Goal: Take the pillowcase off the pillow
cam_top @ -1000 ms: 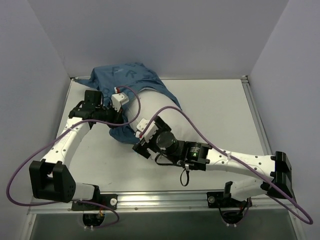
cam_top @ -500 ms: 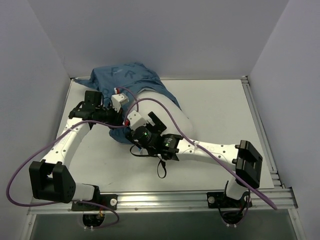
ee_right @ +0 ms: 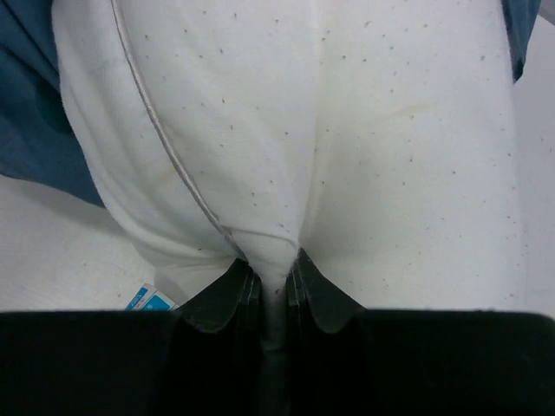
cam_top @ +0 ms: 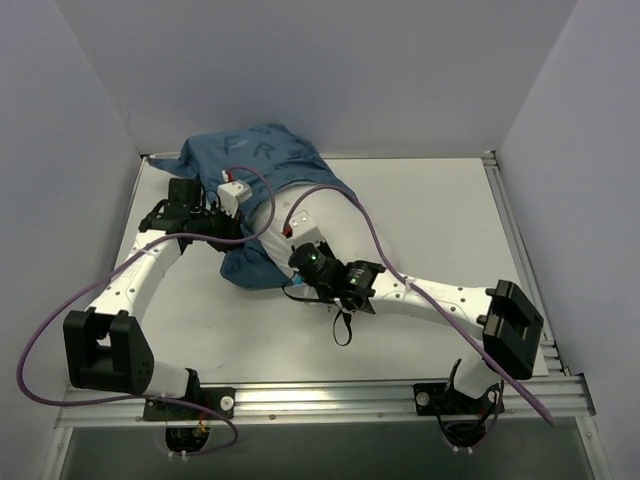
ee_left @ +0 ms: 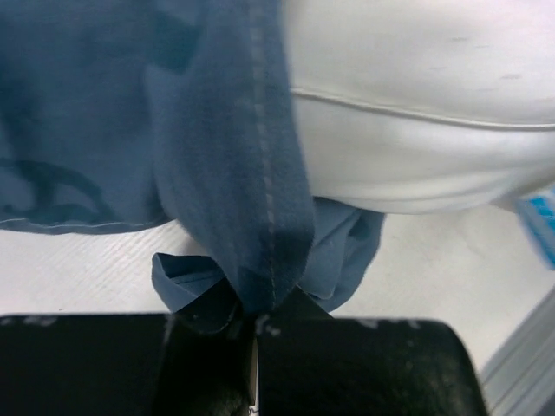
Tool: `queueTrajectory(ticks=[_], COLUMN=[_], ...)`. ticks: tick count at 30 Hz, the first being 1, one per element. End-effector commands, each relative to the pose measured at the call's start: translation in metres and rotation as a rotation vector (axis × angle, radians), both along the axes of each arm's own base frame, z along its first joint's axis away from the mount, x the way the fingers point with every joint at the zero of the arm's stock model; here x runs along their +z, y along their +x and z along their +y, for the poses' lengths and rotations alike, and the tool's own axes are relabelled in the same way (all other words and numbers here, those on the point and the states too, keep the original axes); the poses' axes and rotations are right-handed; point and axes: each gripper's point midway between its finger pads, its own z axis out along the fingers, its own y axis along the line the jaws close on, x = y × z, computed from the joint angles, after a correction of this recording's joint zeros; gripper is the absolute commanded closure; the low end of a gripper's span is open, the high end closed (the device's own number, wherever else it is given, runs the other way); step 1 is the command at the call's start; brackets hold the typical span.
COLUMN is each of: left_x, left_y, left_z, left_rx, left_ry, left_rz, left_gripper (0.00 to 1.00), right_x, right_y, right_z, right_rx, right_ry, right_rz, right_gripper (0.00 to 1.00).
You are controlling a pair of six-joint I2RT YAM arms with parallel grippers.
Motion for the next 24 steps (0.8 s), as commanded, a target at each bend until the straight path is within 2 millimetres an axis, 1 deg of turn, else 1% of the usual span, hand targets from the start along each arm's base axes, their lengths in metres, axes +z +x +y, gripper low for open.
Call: queueTrajectory(ticks=[1,2,3,4,5,6,7,8,9,10,11,12,13,14,15,16,17,18,19,20,21,24], left_x=[0.024,0.025,0.027,0.03,0.03,0.032,0.032,0.032,0.02,0.023,0.038,0.03,0.034,0.05,0.047,0.052,0.067,0.067,0.072,0.078,0.09,0.098], left_y=[0.069,0.079,0.089,0.109,0.119,0.129,0.148,0.157,0.167,0.175,0.187,0.193,0.198,0.206,0.211,0.214,0.22,0.224,0.226,0.229,0.234,0.237], left_z=[0.03,0.037,0.045,0.061,0.07,0.079,0.1,0.108,0.122,0.136,0.153,0.162,0.169,0.18,0.186,0.192,0.203,0.211,0.219,0.227,0.244,0.264], left_rx=[0.16,0.184,0.212,0.267,0.296,0.327,0.394,0.415,0.446,0.479,0.523,0.541,0.557,0.579,0.591,0.606,0.632,0.655,0.677,0.708,0.753,0.808], left_ry=[0.094,0.117,0.137,0.164,0.18,0.193,0.227,0.24,0.26,0.271,0.283,0.298,0.304,0.31,0.316,0.32,0.322,0.336,0.344,0.339,0.336,0.308], left_rz=[-0.205,-0.215,-0.227,-0.239,-0.242,-0.251,-0.265,-0.27,-0.253,-0.263,-0.295,-0.274,-0.281,-0.315,-0.31,-0.318,-0.348,-0.347,-0.353,-0.362,-0.385,-0.366], left_gripper=[0.98,0.98,0.98,0.98,0.98,0.98,0.98,0.98,0.98,0.98,0.98,0.98,0.98,0.98,0.98,0.98,0.98,0.98,0.98,0.98,0.98,0.98], right_x=[-0.009,-0.004,0.003,0.007,0.009,0.009,0.015,0.017,0.019,0.021,0.019,0.017,0.014,0.006,0.002,-0.002,-0.007,-0.009,-0.01,-0.009,-0.011,-0.013], right_y=[-0.015,-0.017,-0.024,-0.029,-0.032,-0.041,-0.043,-0.05,-0.053,-0.056,-0.064,-0.07,-0.076,-0.091,-0.097,-0.105,-0.114,-0.119,-0.123,-0.129,-0.133,-0.141], right_z=[-0.054,-0.055,-0.062,-0.061,-0.064,-0.076,-0.075,-0.082,-0.083,-0.084,-0.087,-0.087,-0.087,-0.084,-0.084,-0.083,-0.088,-0.09,-0.094,-0.102,-0.107,-0.119], right_rx=[-0.056,-0.042,-0.023,0.003,0.013,0.005,0.012,0.013,0.016,0.01,0.01,0.001,0.016,0.022,0.021,0.022,-0.004,-0.013,-0.024,-0.047,-0.064,-0.094], right_ry=[-0.082,-0.068,-0.07,-0.049,-0.054,-0.084,-0.048,-0.062,-0.056,-0.039,-0.046,-0.031,-0.035,-0.005,0.019,0.043,0.081,0.099,0.107,0.109,0.097,0.073], right_rz=[0.112,0.124,0.145,0.178,0.199,0.235,0.27,0.305,0.326,0.348,0.403,0.44,0.471,0.533,0.56,0.586,0.611,0.627,0.637,0.649,0.657,0.678], right_gripper=[1.0,1.0,1.0,1.0,1.0,1.0,1.0,1.0,1.0,1.0,1.0,1.0,1.0,1.0,1.0,1.0,1.0,1.0,1.0,1.0,1.0,1.0])
